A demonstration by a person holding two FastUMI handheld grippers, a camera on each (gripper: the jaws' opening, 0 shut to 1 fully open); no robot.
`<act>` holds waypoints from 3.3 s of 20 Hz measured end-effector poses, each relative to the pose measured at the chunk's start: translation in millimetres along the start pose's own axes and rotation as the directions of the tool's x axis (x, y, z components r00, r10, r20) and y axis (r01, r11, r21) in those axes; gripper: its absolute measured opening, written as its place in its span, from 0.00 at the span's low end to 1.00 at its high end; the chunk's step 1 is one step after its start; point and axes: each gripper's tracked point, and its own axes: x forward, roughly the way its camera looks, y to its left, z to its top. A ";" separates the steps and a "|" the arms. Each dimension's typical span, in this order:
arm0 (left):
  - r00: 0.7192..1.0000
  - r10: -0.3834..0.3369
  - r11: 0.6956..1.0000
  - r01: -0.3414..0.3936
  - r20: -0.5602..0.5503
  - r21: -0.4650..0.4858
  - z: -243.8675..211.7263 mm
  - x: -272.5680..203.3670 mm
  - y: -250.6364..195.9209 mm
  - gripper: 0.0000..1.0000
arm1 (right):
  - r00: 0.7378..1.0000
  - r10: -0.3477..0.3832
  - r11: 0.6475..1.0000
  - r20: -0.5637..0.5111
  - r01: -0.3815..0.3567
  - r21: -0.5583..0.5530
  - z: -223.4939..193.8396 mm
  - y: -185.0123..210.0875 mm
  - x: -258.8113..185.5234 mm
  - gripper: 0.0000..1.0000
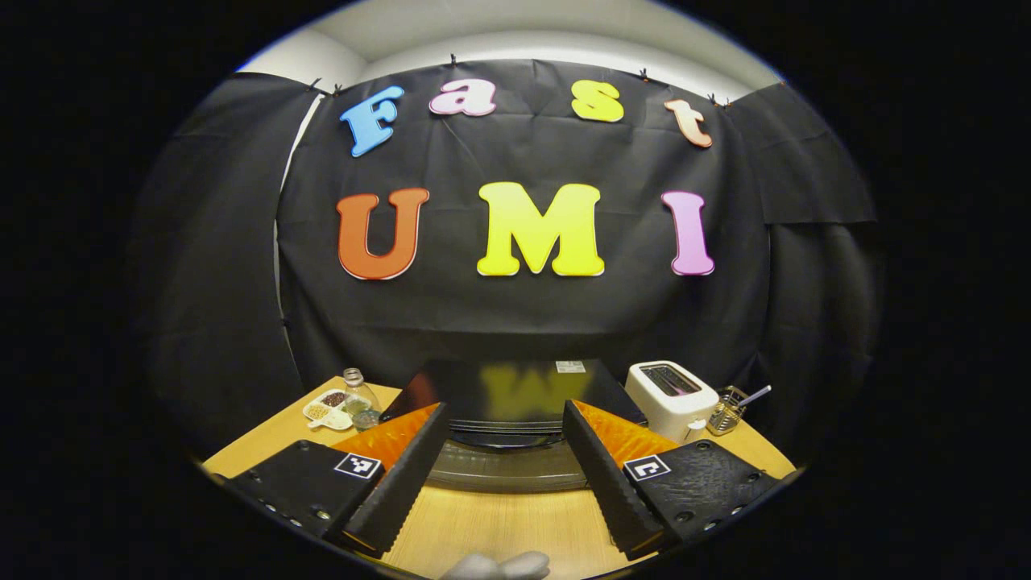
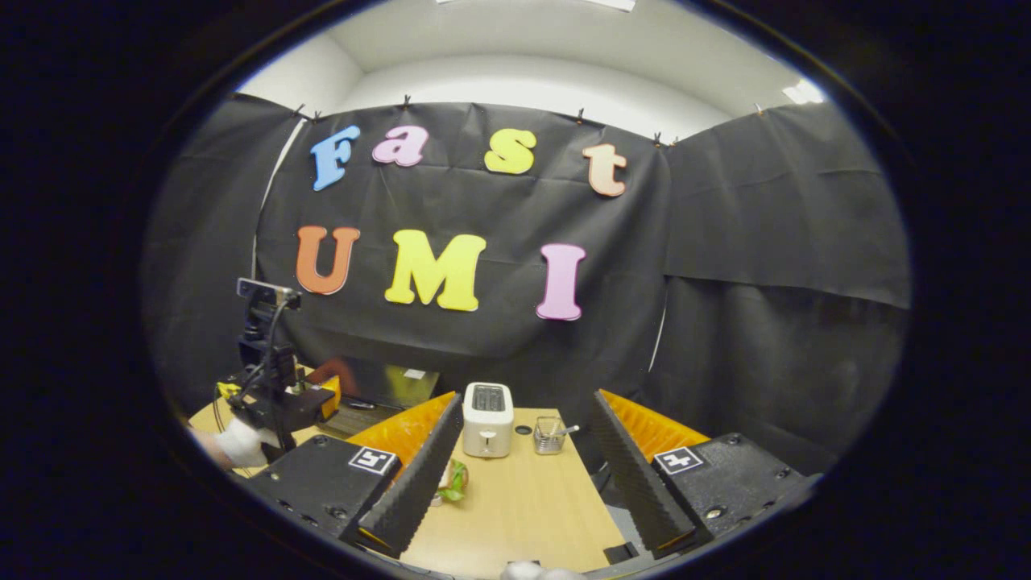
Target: Open the electric oven with the left hand, put the food in, and close the electric oven.
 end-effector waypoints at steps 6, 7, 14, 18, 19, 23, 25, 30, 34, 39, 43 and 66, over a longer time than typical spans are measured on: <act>0.989 0.003 1.000 -0.002 -0.148 0.007 -55.0 69.0 4.8 0.95 | 0.997 -0.021 1.000 -0.072 0.020 -0.011 -19.9 -1.7 11.4 0.94; 0.988 0.012 1.000 -0.009 -0.157 0.020 -59.7 74.5 8.5 0.95 | 0.997 -0.021 1.000 -0.081 0.020 -0.012 -22.7 -1.5 12.3 0.94; 0.985 0.010 0.999 -0.002 -0.173 0.047 -68.6 80.4 7.0 0.97 | 0.993 -0.014 1.000 -0.120 0.016 0.016 -39.9 -1.1 18.6 0.94; 0.986 0.005 0.999 0.003 -0.165 0.049 -73.1 64.9 5.9 0.97 | 0.994 -0.020 1.000 -0.110 0.019 -0.007 -40.2 1.6 17.7 0.94; 0.986 0.002 0.999 0.006 -0.169 0.046 -76.5 58.8 5.4 0.97 | 0.995 -0.014 1.000 -0.103 0.012 -0.021 -39.3 6.0 16.3 0.94; 0.982 -0.016 0.999 0.025 -0.190 0.045 -92.8 29.4 5.0 0.97 | 0.994 0.023 1.000 -0.107 -0.024 -0.005 -46.8 23.5 9.6 0.94; 0.978 -0.021 0.999 0.030 -0.208 0.041 -104.5 14.0 4.4 0.97 | 0.992 0.031 1.000 -0.124 -0.031 0.006 -55.2 26.8 7.9 0.94; 0.958 -0.031 0.999 0.040 -0.286 0.027 -145.9 -21.9 3.2 0.97 | 0.986 0.048 0.999 -0.157 -0.045 0.024 -70.0 36.3 -2.3 0.94; 0.924 -0.041 0.999 0.049 -0.380 0.012 -179.8 -42.7 6.9 0.97 | 0.985 0.040 0.999 -0.169 -0.037 0.021 -76.9 39.3 -9.8 0.94; 0.901 -0.041 0.997 0.065 -0.432 0.041 -202.3 -49.1 6.0 0.98 | 0.982 0.007 1.000 -0.187 -0.005 0.010 -88.5 36.8 -23.5 0.94; 0.865 -0.043 0.999 0.052 -0.499 0.004 -227.9 -52.0 9.3 0.96 | 0.976 -0.020 0.999 -0.217 0.028 0.037 -103.9 32.2 -34.1 0.94; 0.993 0.069 0.997 -0.073 -0.091 -0.038 10.2 -187.8 68.5 0.95 | 0.767 0.481 0.874 -0.425 -0.381 0.303 -295.4 107.1 159.7 1.00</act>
